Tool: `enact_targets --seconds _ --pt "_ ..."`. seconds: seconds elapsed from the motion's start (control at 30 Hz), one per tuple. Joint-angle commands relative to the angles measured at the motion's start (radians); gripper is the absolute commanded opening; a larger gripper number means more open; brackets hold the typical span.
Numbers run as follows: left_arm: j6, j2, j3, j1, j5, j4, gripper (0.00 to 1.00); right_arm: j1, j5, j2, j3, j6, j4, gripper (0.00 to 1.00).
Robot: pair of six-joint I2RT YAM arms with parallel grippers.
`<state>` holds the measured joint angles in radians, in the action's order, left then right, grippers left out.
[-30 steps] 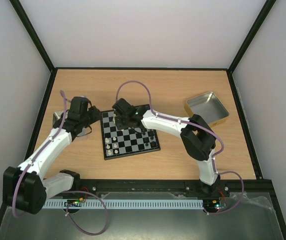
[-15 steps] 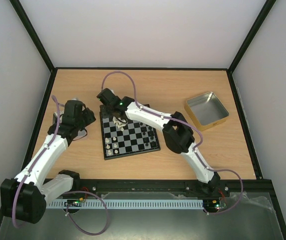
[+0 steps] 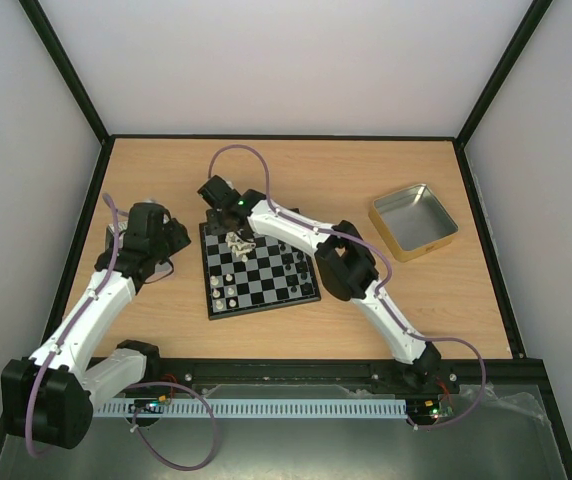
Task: Set up the chess pieces on the board
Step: Place the chess piece on the chessboard, then pick up the chess piece from the chessboard.
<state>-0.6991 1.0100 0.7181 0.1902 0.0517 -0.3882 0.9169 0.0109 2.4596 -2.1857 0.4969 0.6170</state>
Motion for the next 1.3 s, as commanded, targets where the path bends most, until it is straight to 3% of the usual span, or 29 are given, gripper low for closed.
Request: enact_targets --seconds 0.0,0.2,0.47,0.7,0.83,1.03,1.27 --pt "-0.003 -0.010 -0.011 -0.009 -0.013 -0.013 0.50 -0.003 -0.015 0.036 -0.042 -0.018 0.045 0.07" --pt "-0.003 -0.010 -0.013 -0.009 -0.016 -0.016 0.50 -0.006 -0.012 0.059 -0.065 -0.024 0.046 0.09" --pt "0.006 0.006 -0.007 -0.009 -0.043 -0.004 0.51 -0.011 -0.028 0.039 -0.071 -0.026 0.041 0.27" --pt "0.052 0.035 0.001 -0.009 -0.137 0.029 0.54 -0.024 -0.046 -0.048 -0.034 -0.009 0.009 0.33" --pt "0.090 0.116 0.030 0.007 -0.211 0.033 0.57 -0.043 -0.060 -0.168 0.116 0.025 -0.085 0.40" --pt "0.109 0.279 0.122 0.098 -0.169 0.022 0.57 -0.119 -0.052 -0.365 0.400 0.090 -0.233 0.40" --pt "0.116 0.491 0.261 0.129 -0.122 -0.003 0.37 -0.183 -0.090 -0.623 0.776 0.132 -0.412 0.34"
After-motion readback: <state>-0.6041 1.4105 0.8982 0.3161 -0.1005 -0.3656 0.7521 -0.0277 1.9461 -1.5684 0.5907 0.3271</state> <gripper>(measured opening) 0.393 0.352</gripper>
